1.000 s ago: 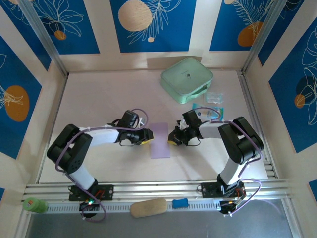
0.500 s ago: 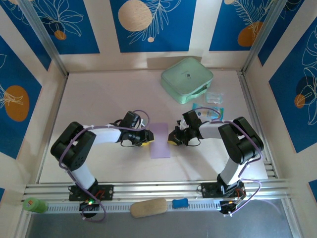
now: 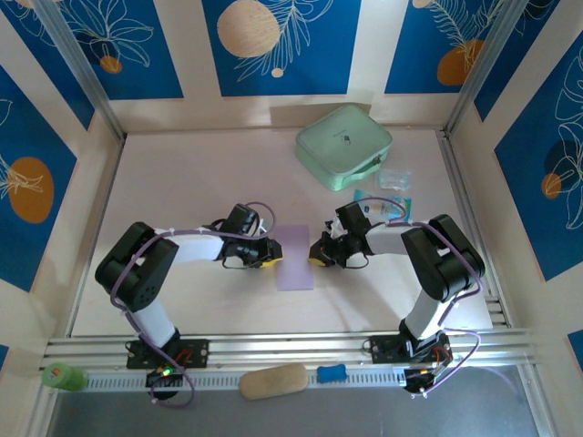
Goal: Fold a paper plane with a square sheet of paper (pick it up from the middle)
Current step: Third fold the triangle at the center of the table.
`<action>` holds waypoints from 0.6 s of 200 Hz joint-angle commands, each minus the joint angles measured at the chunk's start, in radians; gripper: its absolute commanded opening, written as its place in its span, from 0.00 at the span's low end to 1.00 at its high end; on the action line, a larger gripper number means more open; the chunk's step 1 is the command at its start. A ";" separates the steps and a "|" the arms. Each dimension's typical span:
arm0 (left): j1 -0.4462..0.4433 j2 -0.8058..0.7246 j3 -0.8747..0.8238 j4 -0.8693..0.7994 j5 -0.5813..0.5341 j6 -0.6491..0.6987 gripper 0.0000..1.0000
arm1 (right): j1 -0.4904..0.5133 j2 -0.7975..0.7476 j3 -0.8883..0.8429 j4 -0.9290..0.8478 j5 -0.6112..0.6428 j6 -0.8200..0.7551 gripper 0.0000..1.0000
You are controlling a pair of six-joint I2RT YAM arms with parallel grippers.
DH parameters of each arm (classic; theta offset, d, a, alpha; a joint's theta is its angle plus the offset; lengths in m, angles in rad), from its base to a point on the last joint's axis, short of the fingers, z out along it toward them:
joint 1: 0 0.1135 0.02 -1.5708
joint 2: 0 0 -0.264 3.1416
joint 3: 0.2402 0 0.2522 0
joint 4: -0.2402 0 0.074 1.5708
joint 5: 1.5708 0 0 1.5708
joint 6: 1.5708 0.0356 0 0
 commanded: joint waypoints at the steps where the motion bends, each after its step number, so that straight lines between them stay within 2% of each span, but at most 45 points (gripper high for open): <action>1: -0.014 0.018 0.014 0.024 0.027 -0.007 0.29 | 0.007 0.027 -0.044 -0.101 0.032 0.010 0.09; 120: -0.014 -0.015 0.003 0.045 0.020 -0.014 0.24 | 0.012 0.030 -0.036 -0.117 0.042 0.013 0.09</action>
